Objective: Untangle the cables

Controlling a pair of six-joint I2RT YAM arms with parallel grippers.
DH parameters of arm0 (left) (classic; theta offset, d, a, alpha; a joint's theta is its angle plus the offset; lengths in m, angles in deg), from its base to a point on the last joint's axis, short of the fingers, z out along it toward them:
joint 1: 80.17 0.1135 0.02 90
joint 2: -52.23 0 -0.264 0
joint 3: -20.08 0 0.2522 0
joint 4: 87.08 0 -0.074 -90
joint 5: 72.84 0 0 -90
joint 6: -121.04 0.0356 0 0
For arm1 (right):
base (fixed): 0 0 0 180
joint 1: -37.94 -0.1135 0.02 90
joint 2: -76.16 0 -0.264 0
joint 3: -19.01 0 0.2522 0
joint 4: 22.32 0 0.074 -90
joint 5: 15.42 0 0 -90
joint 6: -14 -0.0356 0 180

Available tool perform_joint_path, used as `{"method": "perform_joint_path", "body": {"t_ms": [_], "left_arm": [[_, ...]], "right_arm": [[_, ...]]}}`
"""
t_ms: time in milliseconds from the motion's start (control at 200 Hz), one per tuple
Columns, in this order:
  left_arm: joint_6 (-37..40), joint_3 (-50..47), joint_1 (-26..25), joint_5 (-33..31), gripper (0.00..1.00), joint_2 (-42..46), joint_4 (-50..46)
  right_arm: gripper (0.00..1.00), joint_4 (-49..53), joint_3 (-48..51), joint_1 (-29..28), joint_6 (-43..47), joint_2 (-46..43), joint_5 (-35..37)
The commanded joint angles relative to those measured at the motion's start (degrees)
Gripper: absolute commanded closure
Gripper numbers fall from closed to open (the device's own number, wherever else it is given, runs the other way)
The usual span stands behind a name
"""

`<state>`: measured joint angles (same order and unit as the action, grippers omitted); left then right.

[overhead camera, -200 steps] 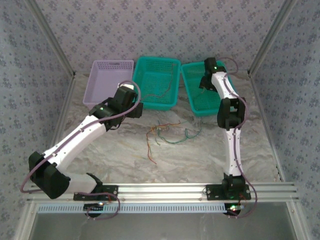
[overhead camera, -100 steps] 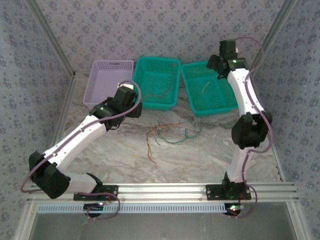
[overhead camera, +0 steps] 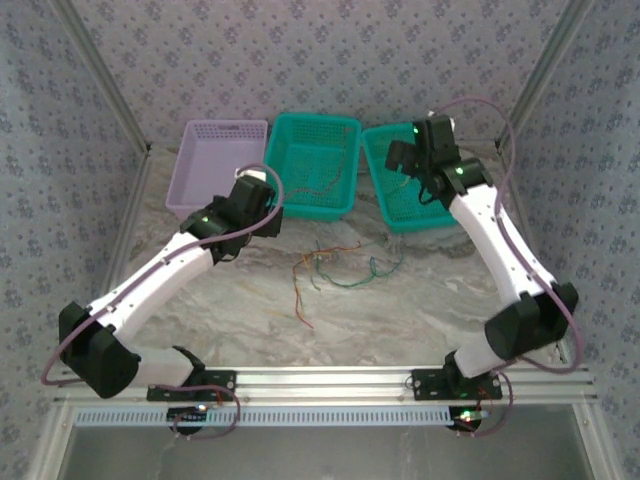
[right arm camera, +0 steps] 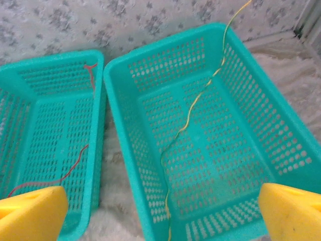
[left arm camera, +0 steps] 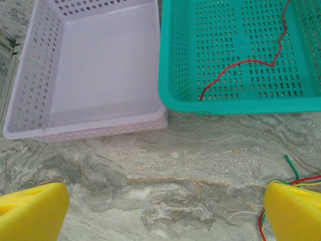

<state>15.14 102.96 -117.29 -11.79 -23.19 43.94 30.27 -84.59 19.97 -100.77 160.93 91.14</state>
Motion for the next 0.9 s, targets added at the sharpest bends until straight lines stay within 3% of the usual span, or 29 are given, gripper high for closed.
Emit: {"method": "perform_joint_path", "body": {"t_ms": [0,240,295,445,550,670,894], "left_arm": [[1.0,-0.6,0.1,-1.2,0.00,2.1,2.2],[2.0,-0.9,-0.1,-2.6,0.00,0.8,2.3],[2.1,-0.9,-0.2,-2.5,0.00,0.7,2.3],[2.8,-1.1,-0.8,-3.5,0.00,0.3,2.3],[3.4,-1.0,-1.2,-3.9,0.00,-0.5,2.3],[3.5,-0.6,-1.2,-3.8,0.00,-0.6,2.2],[3.1,-0.4,0.2,-3.8,0.00,-0.7,2.5]], "right_arm": [[0.00,0.4,3.0,6.2,-1.7,-2.9,-5.4],[0.00,4.2,-4.4,9.6,-0.7,6.7,-7.0],[0.01,5.4,-8.4,12.4,-1.6,11.4,-10.3],[0.09,9.2,-26.0,18.6,-4.4,28.7,-17.2],[0.09,13.6,-44.3,20.1,-3.1,42.0,-16.1],[0.08,13.5,-58.4,21.2,-2.0,52.7,-17.7],[0.09,5.0,-64.0,22.8,-5.0,62.6,-24.5]]}}
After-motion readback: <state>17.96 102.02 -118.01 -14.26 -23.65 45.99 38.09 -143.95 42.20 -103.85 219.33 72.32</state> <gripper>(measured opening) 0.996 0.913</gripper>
